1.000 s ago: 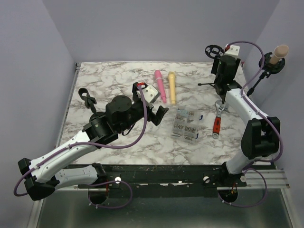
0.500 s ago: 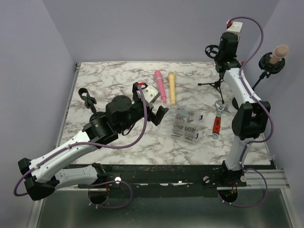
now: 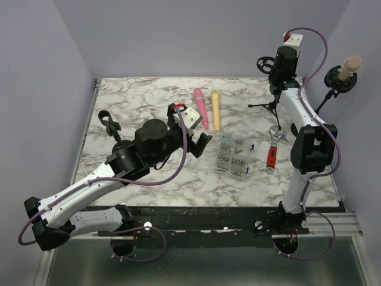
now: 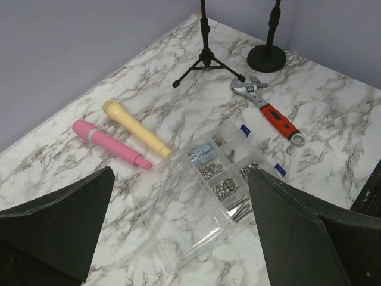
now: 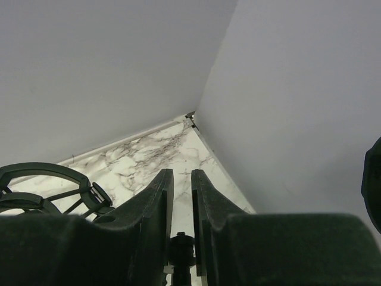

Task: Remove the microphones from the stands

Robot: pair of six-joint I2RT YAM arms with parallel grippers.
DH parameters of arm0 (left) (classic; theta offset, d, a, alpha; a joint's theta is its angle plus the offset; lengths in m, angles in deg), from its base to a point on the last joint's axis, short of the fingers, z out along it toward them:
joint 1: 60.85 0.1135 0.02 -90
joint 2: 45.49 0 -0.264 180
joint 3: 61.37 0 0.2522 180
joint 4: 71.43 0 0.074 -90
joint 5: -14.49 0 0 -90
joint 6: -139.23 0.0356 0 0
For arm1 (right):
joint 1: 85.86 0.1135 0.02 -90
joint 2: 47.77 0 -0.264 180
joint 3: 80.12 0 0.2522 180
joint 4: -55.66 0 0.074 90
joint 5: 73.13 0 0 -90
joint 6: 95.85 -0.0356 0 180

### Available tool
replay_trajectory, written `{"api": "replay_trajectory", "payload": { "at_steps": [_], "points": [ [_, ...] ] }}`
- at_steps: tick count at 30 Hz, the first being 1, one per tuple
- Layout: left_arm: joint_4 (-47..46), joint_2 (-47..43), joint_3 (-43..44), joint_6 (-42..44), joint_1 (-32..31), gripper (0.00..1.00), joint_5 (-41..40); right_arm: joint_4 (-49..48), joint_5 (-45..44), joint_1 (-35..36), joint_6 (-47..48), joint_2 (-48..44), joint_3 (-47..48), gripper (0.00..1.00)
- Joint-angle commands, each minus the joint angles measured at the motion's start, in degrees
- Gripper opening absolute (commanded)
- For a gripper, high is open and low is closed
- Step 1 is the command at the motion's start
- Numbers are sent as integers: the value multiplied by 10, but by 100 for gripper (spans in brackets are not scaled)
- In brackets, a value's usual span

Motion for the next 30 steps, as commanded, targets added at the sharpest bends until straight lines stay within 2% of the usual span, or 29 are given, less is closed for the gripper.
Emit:
{"api": "replay_trajectory", "payload": {
  "at_steps": [1,4,7,12,14,23,30],
  "points": [
    [0,1,9,-4,-4,99,7,67,17,-4,3,-5,17,25],
    [0,2,9,-3,-4,98,7,101,29,-4,-22,-18,53,31],
    [1,3,10,-4,-4,99,8,122,61,-4,-58,-54,53,54],
    [1,1,11,-5,-4,98,11,109,97,-4,-110,-112,-17,73],
    [1,0,10,-5,-4,99,12,112,100,-4,-112,-113,-27,74],
    [1,-4,11,-5,-4,99,13,125,110,-4,-116,-116,-55,57],
    [1,-5,11,-5,-4,99,18,108,96,-5,-98,-116,-103,57]
  ]
}}
